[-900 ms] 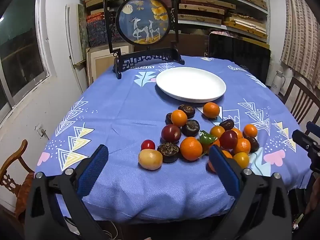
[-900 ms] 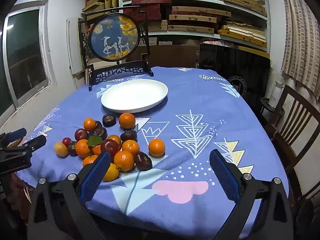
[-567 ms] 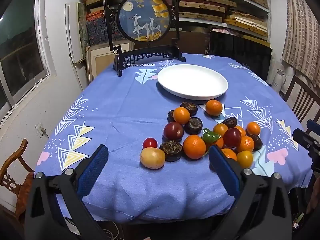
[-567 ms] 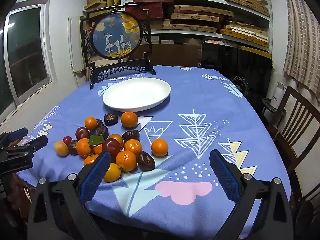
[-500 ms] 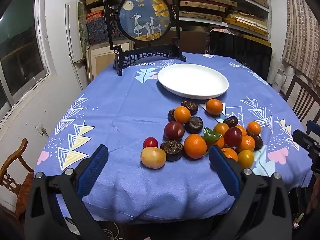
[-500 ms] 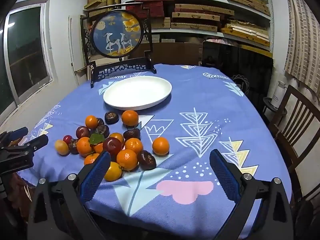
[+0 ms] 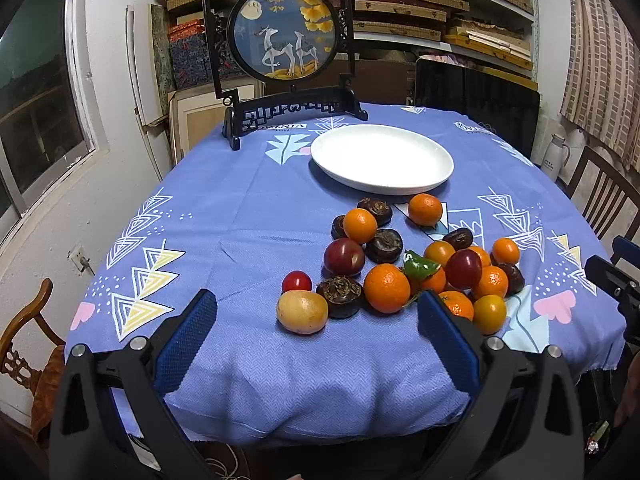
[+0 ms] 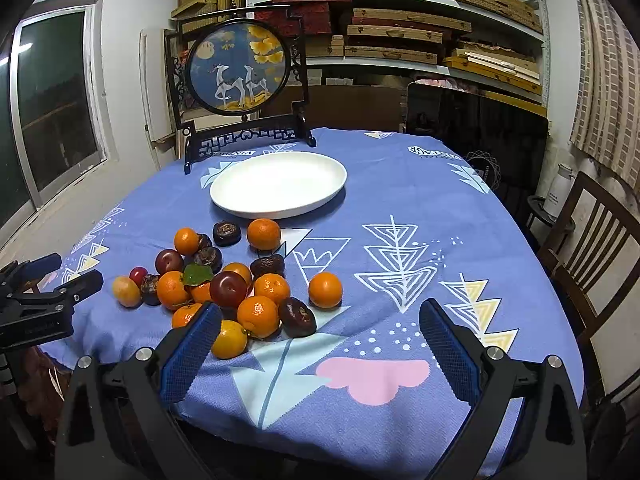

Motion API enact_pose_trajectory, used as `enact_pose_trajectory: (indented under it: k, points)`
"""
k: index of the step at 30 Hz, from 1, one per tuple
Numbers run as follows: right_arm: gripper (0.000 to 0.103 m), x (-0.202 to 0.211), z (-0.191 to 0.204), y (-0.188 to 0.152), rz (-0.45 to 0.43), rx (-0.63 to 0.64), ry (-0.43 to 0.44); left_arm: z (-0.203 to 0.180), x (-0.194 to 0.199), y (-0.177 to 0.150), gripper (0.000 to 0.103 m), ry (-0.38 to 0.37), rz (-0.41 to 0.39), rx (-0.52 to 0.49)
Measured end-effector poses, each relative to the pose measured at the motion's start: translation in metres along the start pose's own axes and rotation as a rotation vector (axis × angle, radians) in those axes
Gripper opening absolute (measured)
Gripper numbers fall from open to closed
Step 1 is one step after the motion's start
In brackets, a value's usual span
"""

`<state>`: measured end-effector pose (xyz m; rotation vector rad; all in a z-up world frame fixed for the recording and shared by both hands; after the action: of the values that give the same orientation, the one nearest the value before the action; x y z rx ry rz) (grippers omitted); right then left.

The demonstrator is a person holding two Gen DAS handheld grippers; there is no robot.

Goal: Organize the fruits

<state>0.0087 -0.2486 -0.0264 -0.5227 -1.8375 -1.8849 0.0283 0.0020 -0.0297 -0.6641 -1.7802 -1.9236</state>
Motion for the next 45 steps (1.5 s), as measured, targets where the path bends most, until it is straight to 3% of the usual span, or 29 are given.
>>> enact_pose_trajectory:
  k: [45]
  points:
    - [0.099,-0.0029,0.0001,-0.0025,0.015,-0.003,0.016,-0.0014,-0.0026,-0.0038,0.098,-0.009,0.008,-0.002]
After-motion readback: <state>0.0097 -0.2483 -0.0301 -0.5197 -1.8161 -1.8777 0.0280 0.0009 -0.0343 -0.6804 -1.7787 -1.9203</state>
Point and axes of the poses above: each gripper's, at about its wrist camera, not at the fingertips, and x roughly against the way its jaws point, z to its left, y to its top, the point moved 3 cm from there along -x, roughly the way its jaws point, and after that the axes turned 2 degrees about -z, right-handed, at the moved point
